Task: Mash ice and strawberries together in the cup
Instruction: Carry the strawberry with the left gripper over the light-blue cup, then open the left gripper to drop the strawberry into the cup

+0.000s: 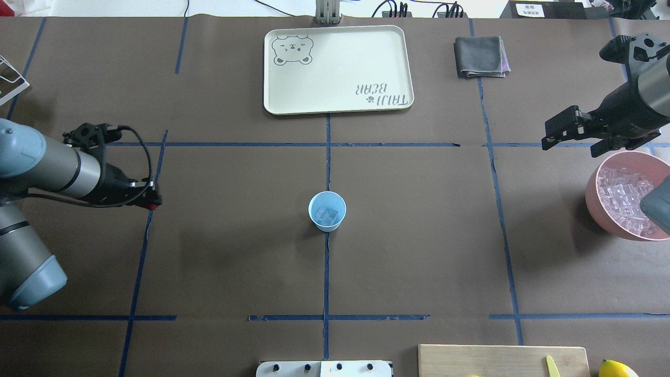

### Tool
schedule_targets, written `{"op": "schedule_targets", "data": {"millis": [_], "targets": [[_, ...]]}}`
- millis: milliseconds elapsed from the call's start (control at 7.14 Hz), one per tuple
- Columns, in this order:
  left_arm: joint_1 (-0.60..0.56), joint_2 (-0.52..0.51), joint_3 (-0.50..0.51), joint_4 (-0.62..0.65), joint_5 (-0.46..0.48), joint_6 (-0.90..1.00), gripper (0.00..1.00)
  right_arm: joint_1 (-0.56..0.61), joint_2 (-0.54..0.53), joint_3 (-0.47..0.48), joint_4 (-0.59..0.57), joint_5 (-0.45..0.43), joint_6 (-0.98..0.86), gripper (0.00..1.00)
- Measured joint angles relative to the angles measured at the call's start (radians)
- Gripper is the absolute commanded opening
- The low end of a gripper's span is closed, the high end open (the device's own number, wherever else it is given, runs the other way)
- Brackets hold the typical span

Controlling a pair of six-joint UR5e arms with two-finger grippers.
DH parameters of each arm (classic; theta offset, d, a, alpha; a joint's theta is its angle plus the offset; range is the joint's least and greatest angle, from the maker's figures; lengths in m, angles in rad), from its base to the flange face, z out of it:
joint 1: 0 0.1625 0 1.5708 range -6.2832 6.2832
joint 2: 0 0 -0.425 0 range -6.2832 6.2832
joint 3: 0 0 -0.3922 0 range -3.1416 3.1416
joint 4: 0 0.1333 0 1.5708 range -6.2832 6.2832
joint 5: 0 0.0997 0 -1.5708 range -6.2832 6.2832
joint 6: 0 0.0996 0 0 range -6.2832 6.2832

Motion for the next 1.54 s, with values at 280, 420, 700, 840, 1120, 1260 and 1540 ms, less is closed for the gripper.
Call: {"op": "schedule_targets", "data": {"millis": [280,420,700,840,1120,1260,1540], "targets": [[0.048,-0.234,0.009,0.055,0.003,-0.232,0.0,0.0,-0.002,-0.001,0.0,0.0,0.0,0.99],[0.092,-0.329,0.024,0.093,0.014,-0.314,0.0,0.0,-0.002,-0.002,0.0,0.001,0.0,0.99],[0.181,-0.455,0.084,0.121,0.093,-0.402,0.01,-0.002,0.0,-0.004,0.001,0.001,0.0,0.99],[0.204,-0.496,0.115,0.124,0.125,-0.421,0.06,-0.003,0.002,-0.006,0.003,0.001,0.001,0.99],[0.217,-0.531,0.145,0.125,0.145,-0.428,0.49,-0.006,0.007,-0.01,0.011,0.002,0.001,0.99],[0.219,-0.532,0.149,0.124,0.146,-0.425,0.88,-0.007,0.009,-0.008,0.012,0.003,0.002,0.99],[0.218,-0.529,0.147,0.124,0.153,-0.422,0.99,-0.007,0.01,-0.004,0.012,0.003,0.002,0.99]]}}
